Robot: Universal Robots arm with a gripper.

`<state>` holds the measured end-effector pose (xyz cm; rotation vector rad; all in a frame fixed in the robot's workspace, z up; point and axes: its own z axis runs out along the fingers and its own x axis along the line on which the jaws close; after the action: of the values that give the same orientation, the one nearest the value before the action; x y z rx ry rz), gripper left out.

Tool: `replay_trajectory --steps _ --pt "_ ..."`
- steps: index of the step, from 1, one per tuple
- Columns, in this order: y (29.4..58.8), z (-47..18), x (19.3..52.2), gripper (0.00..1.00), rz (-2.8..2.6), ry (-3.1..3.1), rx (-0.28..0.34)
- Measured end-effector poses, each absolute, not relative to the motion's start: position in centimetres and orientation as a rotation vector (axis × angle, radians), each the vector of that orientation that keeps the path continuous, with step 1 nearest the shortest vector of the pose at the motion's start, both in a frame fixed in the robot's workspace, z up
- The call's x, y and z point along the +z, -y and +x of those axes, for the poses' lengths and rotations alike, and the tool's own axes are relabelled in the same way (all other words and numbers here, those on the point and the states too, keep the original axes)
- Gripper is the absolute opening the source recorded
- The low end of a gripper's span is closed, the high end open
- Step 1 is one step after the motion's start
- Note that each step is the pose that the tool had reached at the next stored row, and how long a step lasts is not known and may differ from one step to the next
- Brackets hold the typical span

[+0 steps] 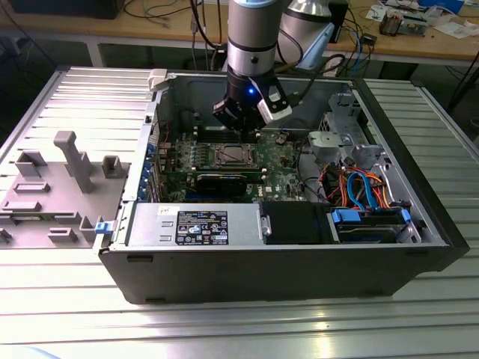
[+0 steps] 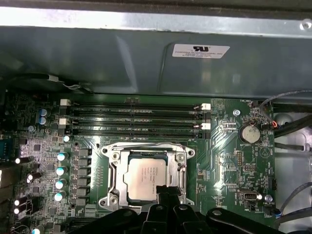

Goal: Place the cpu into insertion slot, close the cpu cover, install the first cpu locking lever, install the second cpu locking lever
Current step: 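Install the second cpu locking lever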

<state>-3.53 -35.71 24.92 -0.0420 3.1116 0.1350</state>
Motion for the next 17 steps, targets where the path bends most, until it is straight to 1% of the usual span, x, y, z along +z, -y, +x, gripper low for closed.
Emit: replay_trajectory --steps 17 --pt "36.40 -3.52 24.92 0.11 -0.042 -3.112 0.135"
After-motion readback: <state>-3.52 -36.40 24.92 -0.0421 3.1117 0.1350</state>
